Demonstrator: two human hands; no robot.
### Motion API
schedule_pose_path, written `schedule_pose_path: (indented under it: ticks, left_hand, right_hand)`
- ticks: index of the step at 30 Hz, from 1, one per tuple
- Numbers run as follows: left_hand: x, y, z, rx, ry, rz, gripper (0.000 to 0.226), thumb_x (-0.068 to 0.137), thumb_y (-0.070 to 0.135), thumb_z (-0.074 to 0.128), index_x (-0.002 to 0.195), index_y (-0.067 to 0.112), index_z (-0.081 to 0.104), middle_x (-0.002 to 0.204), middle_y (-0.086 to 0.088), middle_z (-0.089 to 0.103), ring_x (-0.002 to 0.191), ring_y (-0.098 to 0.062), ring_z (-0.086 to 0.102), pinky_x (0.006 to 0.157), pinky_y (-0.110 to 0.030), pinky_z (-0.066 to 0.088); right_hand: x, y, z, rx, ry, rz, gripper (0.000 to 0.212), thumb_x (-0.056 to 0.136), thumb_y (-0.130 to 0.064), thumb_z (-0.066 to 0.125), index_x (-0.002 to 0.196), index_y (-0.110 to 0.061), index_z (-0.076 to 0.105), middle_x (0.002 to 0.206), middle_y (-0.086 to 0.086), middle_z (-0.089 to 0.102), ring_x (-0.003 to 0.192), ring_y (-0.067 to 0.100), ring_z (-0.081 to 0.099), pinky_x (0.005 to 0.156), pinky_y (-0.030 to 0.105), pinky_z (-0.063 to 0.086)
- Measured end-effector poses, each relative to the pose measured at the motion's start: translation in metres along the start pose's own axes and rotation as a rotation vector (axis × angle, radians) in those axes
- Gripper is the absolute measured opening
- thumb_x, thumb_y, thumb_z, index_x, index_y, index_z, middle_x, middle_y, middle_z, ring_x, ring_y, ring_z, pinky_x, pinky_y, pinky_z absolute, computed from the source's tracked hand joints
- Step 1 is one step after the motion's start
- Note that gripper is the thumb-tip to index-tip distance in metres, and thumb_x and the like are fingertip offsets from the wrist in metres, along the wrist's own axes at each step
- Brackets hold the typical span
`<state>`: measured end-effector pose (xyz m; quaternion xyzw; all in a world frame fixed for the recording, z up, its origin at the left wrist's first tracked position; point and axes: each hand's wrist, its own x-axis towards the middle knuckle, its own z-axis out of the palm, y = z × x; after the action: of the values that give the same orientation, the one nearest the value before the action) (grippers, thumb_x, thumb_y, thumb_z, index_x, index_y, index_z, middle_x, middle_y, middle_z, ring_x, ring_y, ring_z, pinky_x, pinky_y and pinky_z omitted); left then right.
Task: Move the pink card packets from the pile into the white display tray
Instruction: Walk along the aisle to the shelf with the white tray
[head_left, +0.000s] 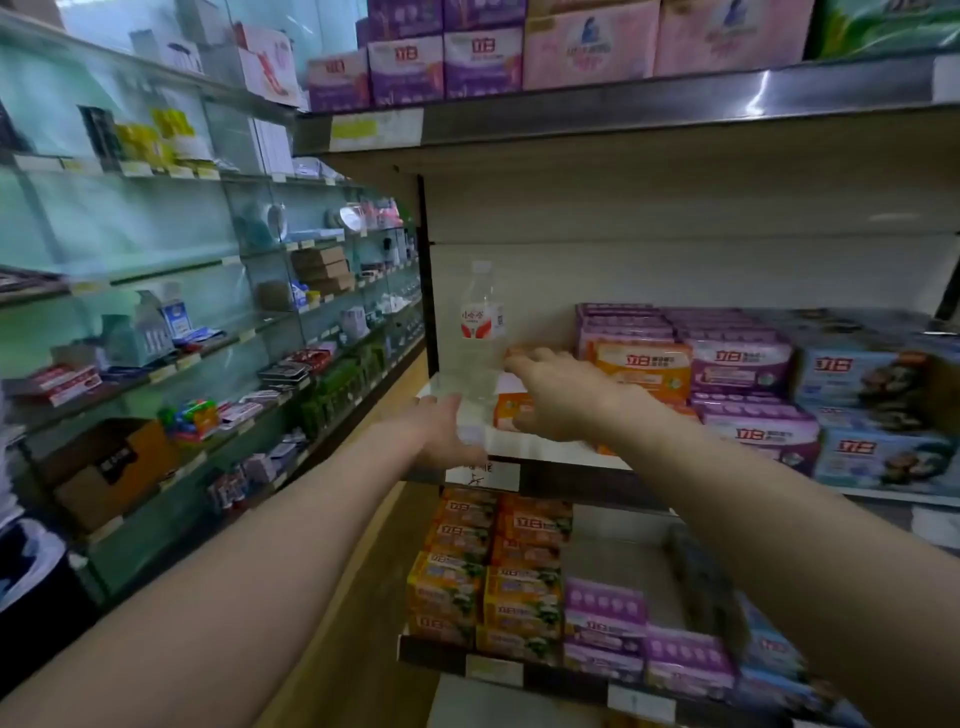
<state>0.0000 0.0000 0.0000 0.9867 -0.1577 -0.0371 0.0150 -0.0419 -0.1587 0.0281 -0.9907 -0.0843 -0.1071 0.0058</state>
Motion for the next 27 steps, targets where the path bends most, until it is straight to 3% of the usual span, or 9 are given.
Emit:
schedule_pose_path:
  ticks: [7, 14, 19, 27]
  left_hand:
    - [0.054, -0.007, 0.015, -0.103, -0.124, -0.103, 0.102, 0.071, 0.076, 0.05, 0.15, 0.021, 0.017, 0.152, -0.011, 0.029, 0.139, -0.035, 0.025, 0.11, -0.056, 0.024]
    - [0.093, -0.012, 0.036, -0.151, -0.191, -0.242, 0.117, 0.027, 0.085, 0.05, 0.129, 0.028, 0.045, 0.135, -0.011, 0.05, 0.123, -0.037, 0.043, 0.102, -0.053, 0.034]
    - [0.098, -0.011, 0.039, -0.118, -0.284, -0.355, 0.135, 0.022, 0.087, 0.048, 0.139, 0.022, 0.038, 0.142, -0.012, 0.043, 0.128, -0.038, 0.041, 0.105, -0.053, 0.031]
    - [0.1, -0.001, 0.029, -0.055, -0.385, -0.317, 0.092, 0.044, 0.07, 0.056, 0.123, 0.024, 0.053, 0.128, -0.009, 0.053, 0.12, -0.036, 0.047, 0.105, -0.052, 0.031]
  right_hand:
    - [0.036, 0.006, 0.017, -0.01, -0.048, 0.069, 0.072, 0.085, -0.034, 0.061, 0.146, -0.022, 0.025, 0.151, 0.008, 0.03, 0.137, 0.029, 0.032, 0.11, 0.043, 0.029]
    - [0.061, 0.008, 0.037, -0.073, -0.074, 0.119, 0.082, 0.083, -0.037, 0.065, 0.148, -0.022, 0.018, 0.15, 0.009, 0.03, 0.136, 0.03, 0.032, 0.109, 0.044, 0.029]
    - [0.073, 0.009, 0.045, -0.069, -0.11, 0.135, 0.085, 0.083, -0.035, 0.065, 0.149, -0.022, 0.013, 0.148, 0.01, 0.03, 0.134, 0.03, 0.033, 0.106, 0.042, 0.032]
    - [0.09, 0.018, 0.056, -0.02, -0.187, 0.194, 0.074, 0.085, -0.04, 0.06, 0.146, -0.025, 0.022, 0.143, 0.009, 0.038, 0.127, 0.03, 0.039, 0.104, 0.048, 0.035]
